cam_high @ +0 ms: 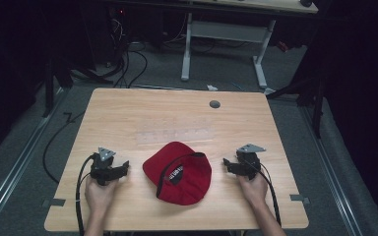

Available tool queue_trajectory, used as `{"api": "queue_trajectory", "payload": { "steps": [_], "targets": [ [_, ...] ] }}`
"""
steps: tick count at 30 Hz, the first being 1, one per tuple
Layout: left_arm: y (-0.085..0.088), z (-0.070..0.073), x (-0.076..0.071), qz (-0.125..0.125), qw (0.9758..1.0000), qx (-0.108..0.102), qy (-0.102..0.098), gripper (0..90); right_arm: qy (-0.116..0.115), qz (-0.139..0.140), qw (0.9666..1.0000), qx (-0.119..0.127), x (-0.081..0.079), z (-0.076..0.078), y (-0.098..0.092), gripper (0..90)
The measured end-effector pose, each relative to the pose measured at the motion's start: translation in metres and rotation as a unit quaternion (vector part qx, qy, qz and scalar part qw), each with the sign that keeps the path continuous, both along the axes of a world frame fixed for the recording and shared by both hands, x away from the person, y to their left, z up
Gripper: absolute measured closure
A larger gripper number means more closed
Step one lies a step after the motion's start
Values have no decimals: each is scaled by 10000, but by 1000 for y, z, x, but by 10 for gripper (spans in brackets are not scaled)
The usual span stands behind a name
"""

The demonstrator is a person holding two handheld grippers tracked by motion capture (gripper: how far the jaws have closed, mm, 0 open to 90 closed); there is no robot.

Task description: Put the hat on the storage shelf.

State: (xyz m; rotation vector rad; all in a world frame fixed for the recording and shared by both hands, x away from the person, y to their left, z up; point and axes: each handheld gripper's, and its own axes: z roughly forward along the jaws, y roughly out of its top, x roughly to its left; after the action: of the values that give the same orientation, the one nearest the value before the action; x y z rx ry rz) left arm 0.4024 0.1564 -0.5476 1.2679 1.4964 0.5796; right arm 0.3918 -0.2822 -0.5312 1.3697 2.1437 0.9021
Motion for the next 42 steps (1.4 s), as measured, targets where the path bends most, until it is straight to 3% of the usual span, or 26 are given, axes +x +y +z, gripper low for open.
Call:
{"api": "queue_trajectory", "payload": {
  "steps": [42],
  "targets": [
    [-2,0,1,-52,10000,28,15,267,-32,-145,9999,-2,0,1,1,409]
  ]
}}
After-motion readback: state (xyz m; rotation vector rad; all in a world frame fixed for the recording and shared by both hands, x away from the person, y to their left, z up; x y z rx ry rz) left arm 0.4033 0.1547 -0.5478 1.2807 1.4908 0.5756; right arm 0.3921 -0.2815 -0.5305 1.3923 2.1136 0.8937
